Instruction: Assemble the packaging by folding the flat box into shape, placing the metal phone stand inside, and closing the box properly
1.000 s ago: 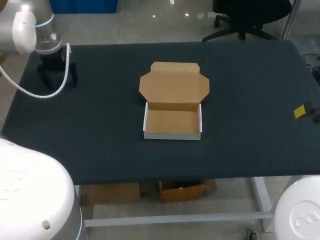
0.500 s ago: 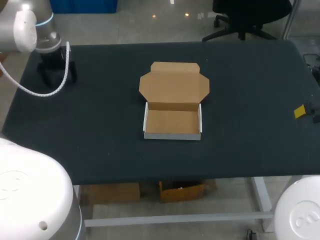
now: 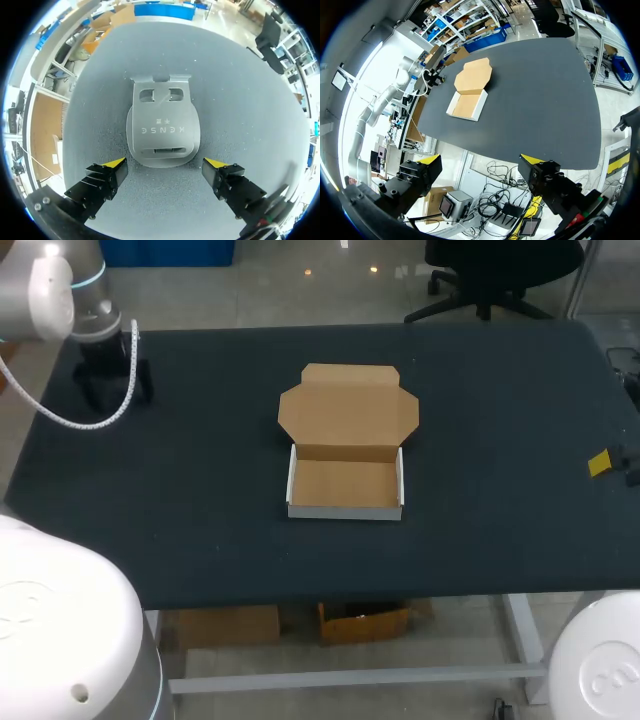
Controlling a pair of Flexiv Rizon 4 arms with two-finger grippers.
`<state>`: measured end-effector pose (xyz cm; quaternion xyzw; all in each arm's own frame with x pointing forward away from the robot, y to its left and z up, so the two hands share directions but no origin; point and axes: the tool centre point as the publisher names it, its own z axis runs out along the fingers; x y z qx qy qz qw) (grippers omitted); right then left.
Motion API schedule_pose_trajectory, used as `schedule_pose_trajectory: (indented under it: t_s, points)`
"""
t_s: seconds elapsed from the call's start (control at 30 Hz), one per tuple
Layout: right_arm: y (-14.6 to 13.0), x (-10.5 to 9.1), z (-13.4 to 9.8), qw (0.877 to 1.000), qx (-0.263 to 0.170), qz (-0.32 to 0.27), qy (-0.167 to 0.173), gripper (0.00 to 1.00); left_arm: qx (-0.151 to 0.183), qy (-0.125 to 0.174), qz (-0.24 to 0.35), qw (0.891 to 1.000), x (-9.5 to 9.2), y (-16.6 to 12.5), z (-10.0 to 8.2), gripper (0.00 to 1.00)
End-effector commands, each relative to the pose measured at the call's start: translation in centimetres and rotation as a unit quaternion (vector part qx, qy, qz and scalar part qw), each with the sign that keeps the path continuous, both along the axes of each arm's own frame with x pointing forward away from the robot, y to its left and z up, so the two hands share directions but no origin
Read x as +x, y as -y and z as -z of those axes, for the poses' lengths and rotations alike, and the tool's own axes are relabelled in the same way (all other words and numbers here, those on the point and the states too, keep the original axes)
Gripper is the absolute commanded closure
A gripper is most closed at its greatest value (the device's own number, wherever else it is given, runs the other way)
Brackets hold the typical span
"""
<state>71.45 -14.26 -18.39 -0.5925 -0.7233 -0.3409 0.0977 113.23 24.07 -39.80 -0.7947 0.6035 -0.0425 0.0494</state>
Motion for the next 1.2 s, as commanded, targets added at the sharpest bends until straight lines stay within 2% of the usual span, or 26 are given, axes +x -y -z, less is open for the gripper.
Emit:
schedule_pose_trajectory:
  t_s: [0.03,1.2]
  points:
    - [0.1,-0.2,-0.2,1.000,0.000,0.000,-0.001,0.00,0.001,-0.006,0.001,1.000,0.8,-0.1,0.2,0.00]
    - [0.1,-0.2,-0.2,1.000,0.000,0.000,-0.001,0.00,0.006,0.007,0.004,1.000,3.2,-0.7,-0.1,0.00]
